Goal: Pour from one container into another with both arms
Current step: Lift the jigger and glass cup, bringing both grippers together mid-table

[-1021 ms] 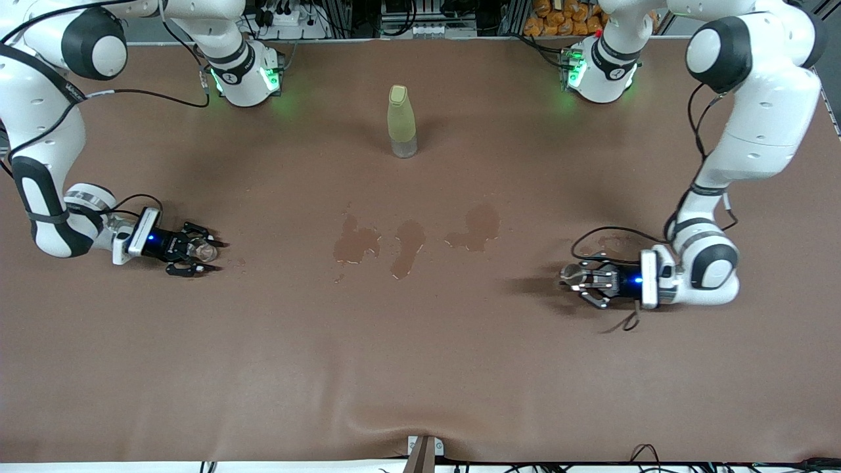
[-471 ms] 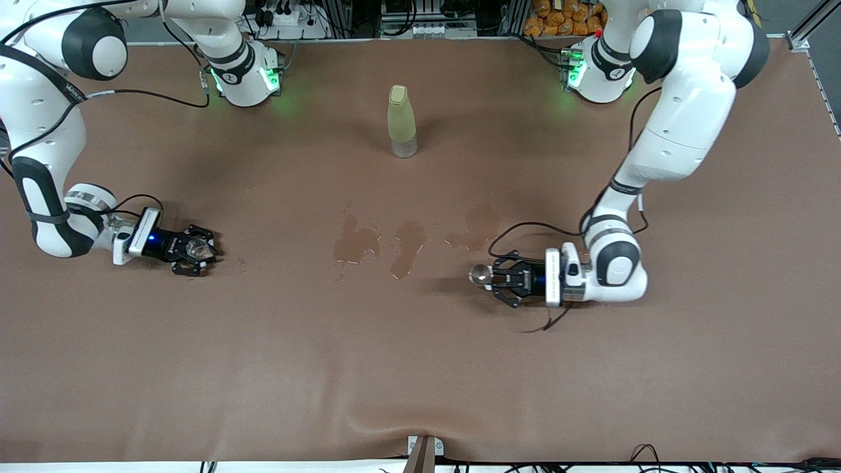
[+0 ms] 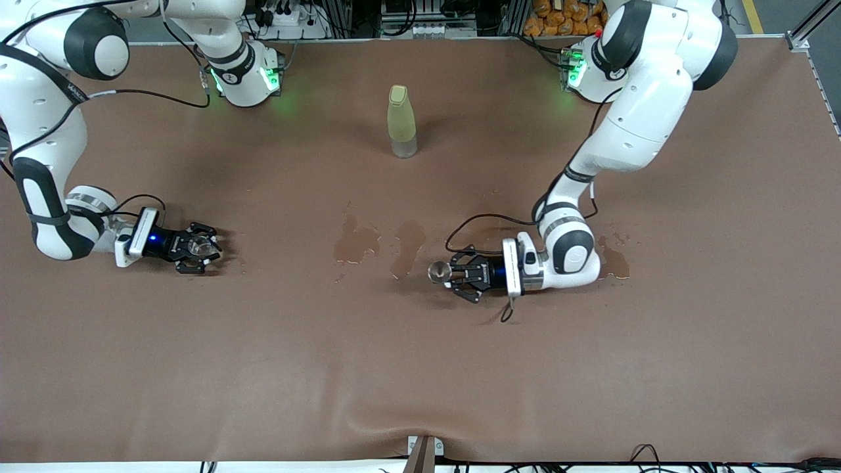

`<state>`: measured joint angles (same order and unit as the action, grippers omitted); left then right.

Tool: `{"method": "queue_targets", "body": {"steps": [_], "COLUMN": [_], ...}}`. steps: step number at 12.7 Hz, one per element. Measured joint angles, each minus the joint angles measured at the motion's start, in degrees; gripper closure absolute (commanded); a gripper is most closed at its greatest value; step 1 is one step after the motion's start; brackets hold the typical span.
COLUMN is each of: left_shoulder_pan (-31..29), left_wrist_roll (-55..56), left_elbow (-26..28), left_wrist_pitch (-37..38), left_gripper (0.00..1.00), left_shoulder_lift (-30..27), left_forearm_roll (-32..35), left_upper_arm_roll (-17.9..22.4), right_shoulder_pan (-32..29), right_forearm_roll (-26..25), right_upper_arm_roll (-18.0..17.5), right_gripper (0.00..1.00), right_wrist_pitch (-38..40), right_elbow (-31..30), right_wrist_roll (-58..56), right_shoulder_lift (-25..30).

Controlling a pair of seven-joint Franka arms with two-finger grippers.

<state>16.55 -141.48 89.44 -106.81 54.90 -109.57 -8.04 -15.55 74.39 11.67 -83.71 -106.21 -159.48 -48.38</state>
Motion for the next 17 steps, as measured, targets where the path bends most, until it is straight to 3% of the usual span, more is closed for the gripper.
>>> {"method": "queue_targets", "body": {"steps": [10, 17], "left_shoulder_pan": [11.7, 12.7], "left_wrist_roll": [-1.1, -1.1], "left_elbow": [-0.5, -0.6], "left_wrist_pitch": [-9.5, -9.7], "left_gripper": [1.00, 1.00], "left_shoulder_lift": [0.3, 0.3], "left_forearm_roll": [-9.8, -9.9], "left_upper_arm_roll": [0.1, 0.1], "right_shoulder_pan": [5.5, 11.8], "right_forearm_roll": [0.6, 1.8], "right_upper_arm_roll": [0.1, 0.1], "right_gripper": [1.00, 1.00], "right_wrist_pitch": [9.8, 9.6], "right_elbow": [-0.6, -5.3], "right_wrist_roll": [11.2, 23.5], "right_shoulder_lift": [11.1, 22.8]}}
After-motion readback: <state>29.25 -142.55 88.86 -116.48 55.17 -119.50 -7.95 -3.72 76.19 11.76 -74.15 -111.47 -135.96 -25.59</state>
